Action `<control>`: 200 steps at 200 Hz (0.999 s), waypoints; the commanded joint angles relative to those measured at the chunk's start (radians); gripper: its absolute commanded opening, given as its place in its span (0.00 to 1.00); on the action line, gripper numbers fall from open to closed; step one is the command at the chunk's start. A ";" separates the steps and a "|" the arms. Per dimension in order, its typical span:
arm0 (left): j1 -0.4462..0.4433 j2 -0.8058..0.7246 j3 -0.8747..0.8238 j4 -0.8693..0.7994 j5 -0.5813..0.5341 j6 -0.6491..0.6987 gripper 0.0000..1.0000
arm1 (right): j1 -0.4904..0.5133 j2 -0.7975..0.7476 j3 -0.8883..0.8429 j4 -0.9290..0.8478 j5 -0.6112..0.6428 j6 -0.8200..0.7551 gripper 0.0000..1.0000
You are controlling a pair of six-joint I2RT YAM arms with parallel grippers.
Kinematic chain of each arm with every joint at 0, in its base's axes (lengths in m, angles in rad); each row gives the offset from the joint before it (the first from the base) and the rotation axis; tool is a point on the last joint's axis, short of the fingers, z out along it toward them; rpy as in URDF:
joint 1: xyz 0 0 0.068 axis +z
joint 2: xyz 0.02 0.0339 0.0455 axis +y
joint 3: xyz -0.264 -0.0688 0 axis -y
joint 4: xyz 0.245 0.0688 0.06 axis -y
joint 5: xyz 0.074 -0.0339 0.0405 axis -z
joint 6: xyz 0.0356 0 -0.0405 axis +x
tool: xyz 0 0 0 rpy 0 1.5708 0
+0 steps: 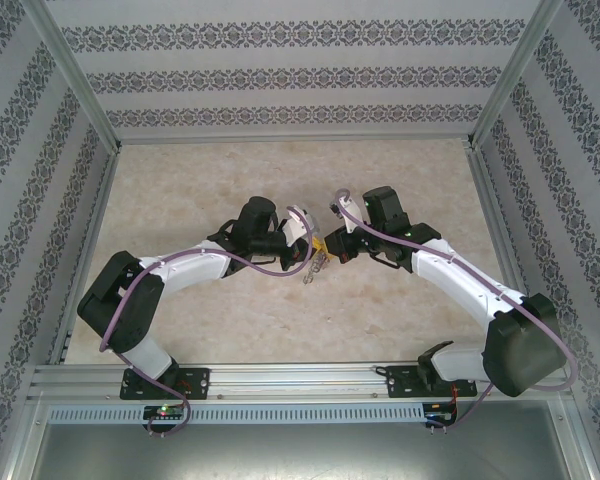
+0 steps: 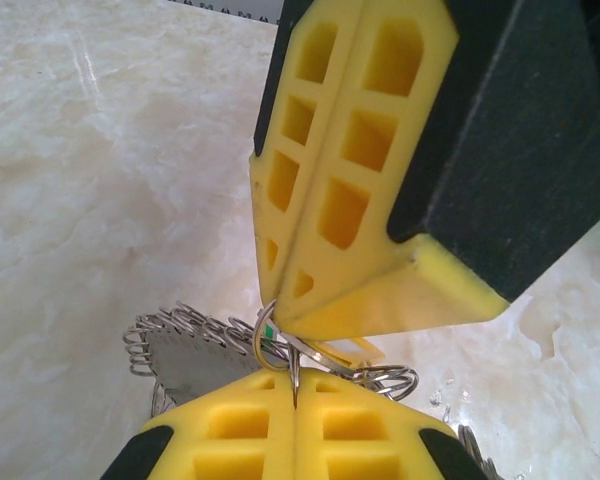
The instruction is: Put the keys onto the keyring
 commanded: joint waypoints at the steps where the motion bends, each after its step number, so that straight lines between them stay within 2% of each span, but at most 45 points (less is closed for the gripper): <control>1: -0.015 -0.027 0.008 -0.017 0.003 -0.001 0.00 | -0.002 -0.031 -0.011 -0.010 0.040 -0.017 0.00; 200: -0.015 -0.061 -0.014 0.023 -0.047 -0.027 0.00 | -0.005 -0.078 -0.075 -0.006 0.121 0.011 0.00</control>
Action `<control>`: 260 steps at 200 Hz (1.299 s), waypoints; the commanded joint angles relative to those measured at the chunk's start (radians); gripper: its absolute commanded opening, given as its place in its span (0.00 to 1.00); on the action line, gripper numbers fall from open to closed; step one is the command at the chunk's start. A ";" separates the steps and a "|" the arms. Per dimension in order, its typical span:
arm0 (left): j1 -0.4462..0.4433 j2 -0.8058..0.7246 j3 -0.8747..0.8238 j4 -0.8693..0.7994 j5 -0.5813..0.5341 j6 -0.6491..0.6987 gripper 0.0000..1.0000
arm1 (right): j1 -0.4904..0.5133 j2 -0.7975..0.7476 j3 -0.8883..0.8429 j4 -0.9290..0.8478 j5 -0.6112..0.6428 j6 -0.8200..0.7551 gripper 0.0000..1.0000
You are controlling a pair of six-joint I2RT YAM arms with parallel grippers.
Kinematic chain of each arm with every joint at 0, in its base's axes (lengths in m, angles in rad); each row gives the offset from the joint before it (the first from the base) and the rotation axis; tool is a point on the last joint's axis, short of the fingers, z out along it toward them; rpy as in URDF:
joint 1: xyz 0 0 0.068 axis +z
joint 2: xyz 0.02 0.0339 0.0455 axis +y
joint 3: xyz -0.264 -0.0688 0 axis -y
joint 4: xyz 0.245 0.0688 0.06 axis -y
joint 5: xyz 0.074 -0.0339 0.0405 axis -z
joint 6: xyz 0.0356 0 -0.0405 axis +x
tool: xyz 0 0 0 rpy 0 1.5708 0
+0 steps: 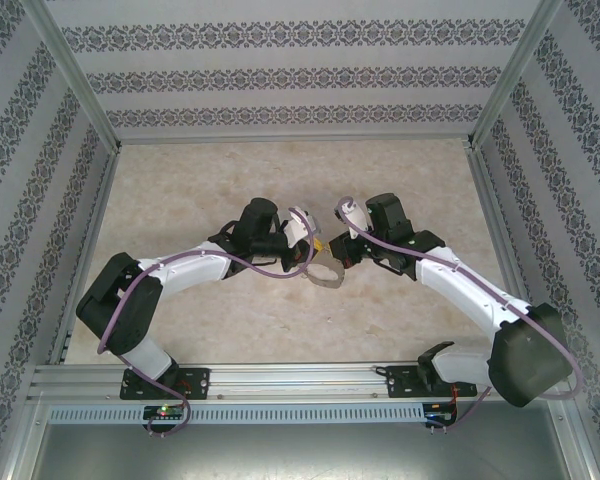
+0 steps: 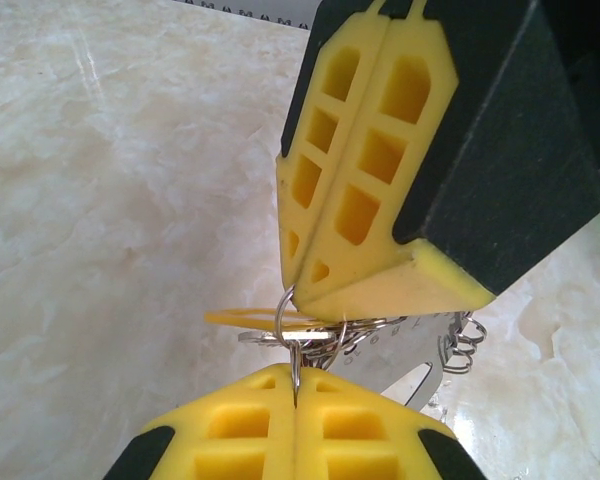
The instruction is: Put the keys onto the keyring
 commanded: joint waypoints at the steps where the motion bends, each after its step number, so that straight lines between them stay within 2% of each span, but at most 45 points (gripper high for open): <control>1: -0.002 -0.048 -0.014 0.035 -0.019 -0.024 0.00 | -0.005 -0.021 -0.021 -0.011 0.055 0.015 0.00; 136: -0.002 -0.040 -0.025 0.081 -0.067 -0.052 0.00 | -0.005 -0.019 -0.056 0.019 0.144 0.061 0.00; 188: -0.002 -0.024 -0.022 0.098 -0.061 -0.057 0.00 | 0.002 -0.006 -0.042 0.044 0.094 0.056 0.00; 260: -0.002 -0.035 -0.026 0.083 -0.087 -0.044 0.00 | -0.007 -0.011 -0.066 0.035 0.190 0.078 0.00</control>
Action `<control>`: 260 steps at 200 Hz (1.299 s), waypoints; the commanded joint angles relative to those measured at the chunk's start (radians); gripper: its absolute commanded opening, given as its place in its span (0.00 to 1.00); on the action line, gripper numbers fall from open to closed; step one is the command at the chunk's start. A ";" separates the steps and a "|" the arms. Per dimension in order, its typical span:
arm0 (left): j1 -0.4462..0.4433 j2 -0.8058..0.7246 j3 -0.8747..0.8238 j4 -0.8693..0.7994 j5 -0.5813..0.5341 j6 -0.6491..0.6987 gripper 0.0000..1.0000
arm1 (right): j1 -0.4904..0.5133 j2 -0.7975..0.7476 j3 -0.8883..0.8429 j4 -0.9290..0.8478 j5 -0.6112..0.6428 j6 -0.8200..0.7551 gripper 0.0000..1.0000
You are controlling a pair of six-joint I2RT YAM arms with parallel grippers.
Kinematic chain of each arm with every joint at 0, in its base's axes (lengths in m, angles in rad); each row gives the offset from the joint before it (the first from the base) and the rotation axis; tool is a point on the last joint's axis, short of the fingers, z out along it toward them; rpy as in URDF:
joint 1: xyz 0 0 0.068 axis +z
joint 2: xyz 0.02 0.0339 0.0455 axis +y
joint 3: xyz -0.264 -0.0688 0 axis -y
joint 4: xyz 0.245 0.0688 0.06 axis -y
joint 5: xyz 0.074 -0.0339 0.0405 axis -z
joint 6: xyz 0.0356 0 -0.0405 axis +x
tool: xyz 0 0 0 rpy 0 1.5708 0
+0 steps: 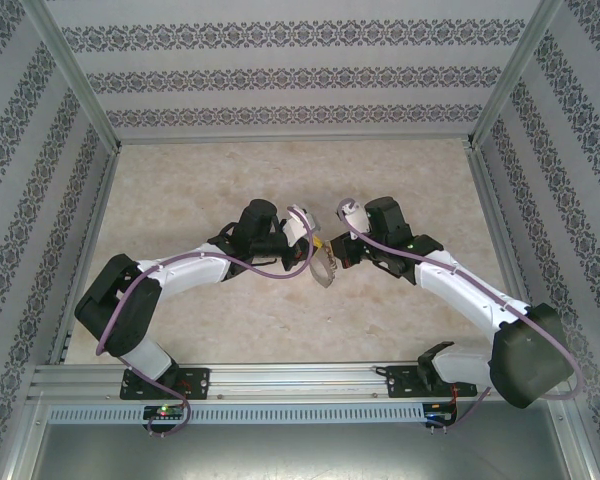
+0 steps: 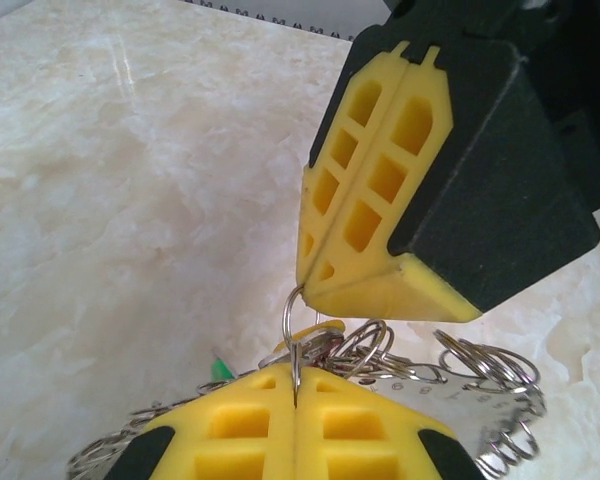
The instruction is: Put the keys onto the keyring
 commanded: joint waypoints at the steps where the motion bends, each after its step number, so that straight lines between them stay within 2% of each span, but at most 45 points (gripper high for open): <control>1: 0.005 -0.025 -0.010 0.044 -0.019 -0.006 0.00 | -0.018 -0.005 -0.025 -0.027 0.102 0.025 0.00; 74: 0.006 -0.012 -0.008 0.063 -0.014 -0.026 0.00 | -0.012 -0.030 -0.030 0.005 0.014 -0.004 0.00; 153: 0.005 0.024 0.041 -0.035 0.061 0.006 0.00 | 0.007 0.008 0.031 0.054 -0.109 -0.022 0.00; 170: 0.004 0.019 0.039 -0.034 0.054 0.013 0.00 | 0.012 0.011 0.042 0.047 -0.087 -0.024 0.00; 193: 0.004 0.007 0.036 -0.036 0.049 0.018 0.00 | 0.004 0.008 0.034 0.021 0.052 0.002 0.00; 204: 0.004 0.002 0.035 -0.038 0.054 0.020 0.00 | -0.013 0.006 0.028 0.016 0.050 0.016 0.05; 239: 0.003 0.019 0.072 -0.115 0.077 0.039 0.00 | -0.023 0.000 0.012 0.023 -0.055 0.043 0.31; 260: 0.000 0.024 0.078 -0.124 0.068 0.043 0.00 | -0.024 -0.011 0.004 0.023 -0.094 0.088 0.40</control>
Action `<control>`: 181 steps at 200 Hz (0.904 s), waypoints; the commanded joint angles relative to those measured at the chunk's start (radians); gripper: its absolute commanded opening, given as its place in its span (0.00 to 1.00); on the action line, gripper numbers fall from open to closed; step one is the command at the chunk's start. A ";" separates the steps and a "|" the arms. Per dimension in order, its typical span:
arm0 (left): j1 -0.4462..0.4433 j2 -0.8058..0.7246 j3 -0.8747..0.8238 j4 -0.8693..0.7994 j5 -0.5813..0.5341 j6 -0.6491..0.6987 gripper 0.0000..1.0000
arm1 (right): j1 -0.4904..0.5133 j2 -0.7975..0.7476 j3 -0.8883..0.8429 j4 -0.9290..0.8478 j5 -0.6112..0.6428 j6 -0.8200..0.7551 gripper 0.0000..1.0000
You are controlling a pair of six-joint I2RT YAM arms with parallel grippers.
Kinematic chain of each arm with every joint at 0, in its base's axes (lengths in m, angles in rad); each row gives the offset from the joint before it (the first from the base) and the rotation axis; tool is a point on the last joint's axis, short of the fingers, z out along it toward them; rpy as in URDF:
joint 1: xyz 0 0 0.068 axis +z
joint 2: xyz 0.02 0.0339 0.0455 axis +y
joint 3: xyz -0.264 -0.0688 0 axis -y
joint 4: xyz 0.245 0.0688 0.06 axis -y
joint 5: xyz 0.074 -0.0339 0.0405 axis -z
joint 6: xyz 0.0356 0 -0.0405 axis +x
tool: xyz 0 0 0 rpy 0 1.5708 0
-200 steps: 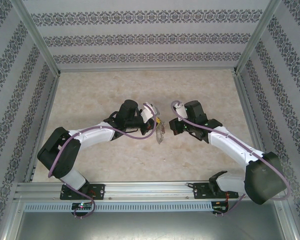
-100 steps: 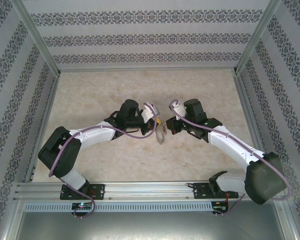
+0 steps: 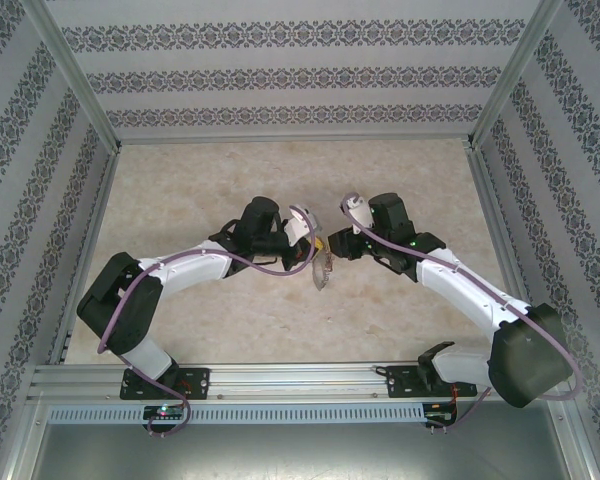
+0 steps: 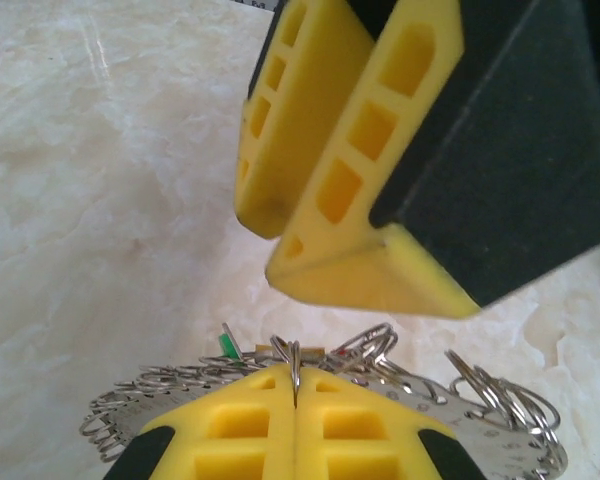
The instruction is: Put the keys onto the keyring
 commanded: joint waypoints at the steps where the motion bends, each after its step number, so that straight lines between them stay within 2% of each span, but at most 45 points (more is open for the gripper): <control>1: -0.002 0.008 0.037 -0.050 0.023 0.030 0.00 | -0.005 -0.015 -0.011 -0.003 -0.058 0.062 0.41; 47: -0.005 0.022 0.055 -0.073 0.011 0.015 0.00 | -0.014 -0.016 -0.024 -0.024 -0.145 0.246 0.56; 98: -0.007 0.002 0.032 -0.031 0.012 0.008 0.00 | -0.001 -0.034 -0.060 -0.015 -0.098 0.308 0.54; 125: -0.008 0.005 0.055 -0.060 0.009 0.016 0.00 | 0.001 -0.016 -0.041 -0.026 -0.126 0.319 0.53; 181: -0.008 0.009 0.079 -0.104 0.007 0.006 0.00 | 0.051 -0.009 -0.045 -0.027 -0.122 0.344 0.59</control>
